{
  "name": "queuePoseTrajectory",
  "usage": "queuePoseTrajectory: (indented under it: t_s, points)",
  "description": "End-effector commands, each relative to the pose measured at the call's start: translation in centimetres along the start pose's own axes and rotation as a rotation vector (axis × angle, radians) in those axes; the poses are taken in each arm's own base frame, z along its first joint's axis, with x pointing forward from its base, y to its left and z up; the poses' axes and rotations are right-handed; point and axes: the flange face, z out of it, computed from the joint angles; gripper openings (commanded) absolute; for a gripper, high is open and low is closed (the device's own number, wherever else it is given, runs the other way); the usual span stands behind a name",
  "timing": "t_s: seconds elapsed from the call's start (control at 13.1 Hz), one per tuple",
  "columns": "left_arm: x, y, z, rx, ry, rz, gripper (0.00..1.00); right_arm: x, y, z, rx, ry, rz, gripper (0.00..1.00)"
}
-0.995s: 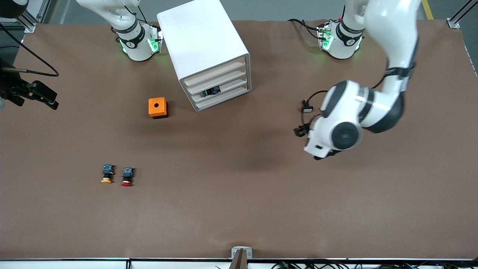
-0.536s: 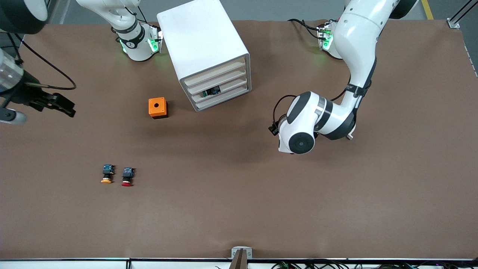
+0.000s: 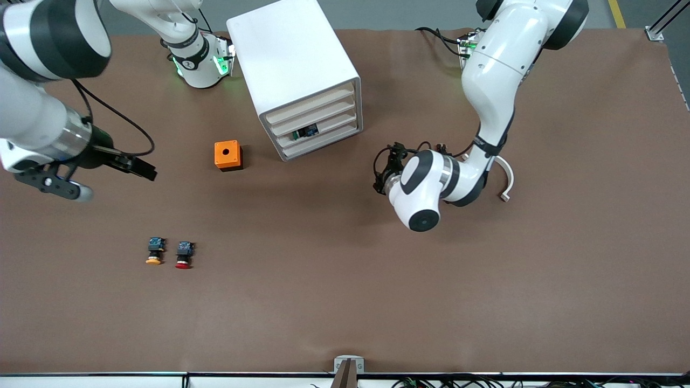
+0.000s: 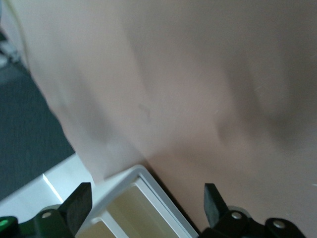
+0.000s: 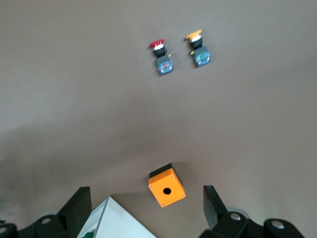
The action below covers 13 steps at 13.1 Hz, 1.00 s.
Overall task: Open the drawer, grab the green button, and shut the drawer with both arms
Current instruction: 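Grasp the drawer handle with the left gripper while the right gripper nears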
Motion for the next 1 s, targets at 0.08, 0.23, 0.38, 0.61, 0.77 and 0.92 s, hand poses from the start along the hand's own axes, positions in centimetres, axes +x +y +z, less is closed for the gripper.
queuePoseTrajectory:
  t_s: [0.08,0.23,0.38,0.61,0.77,0.92]
  points:
    - [-1.0,1.6,2.3,0.081,-0.173,-0.288,0.99,-2.1,-4.8,2.1,-0.008,-0.055,0.102,1.0]
    - [-2.0,2.0,3.7,0.145,-0.237,-0.476,0.98,-2.9,-6.8,3.3,-0.015,-0.072,0.163,1.0]
    - [-3.0,1.8,4.9,0.173,-0.225,-0.579,0.97,-4.0,-9.1,4.7,-0.028,-0.091,0.209,1.0]
    - [-4.1,2.1,7.9,0.226,-0.2,-0.702,0.92,-5.2,-12.0,6.5,-0.029,-0.108,0.281,1.0]
    - [-5.5,1.7,9.0,0.255,-0.215,-0.711,0.81,-6.5,-14.6,7.7,-0.015,-0.114,0.34,1.0]
    - [-6.5,1.5,9.6,0.276,-0.235,-0.716,0.75,-7.3,-16.4,9.0,-0.003,-0.124,0.394,1.0]
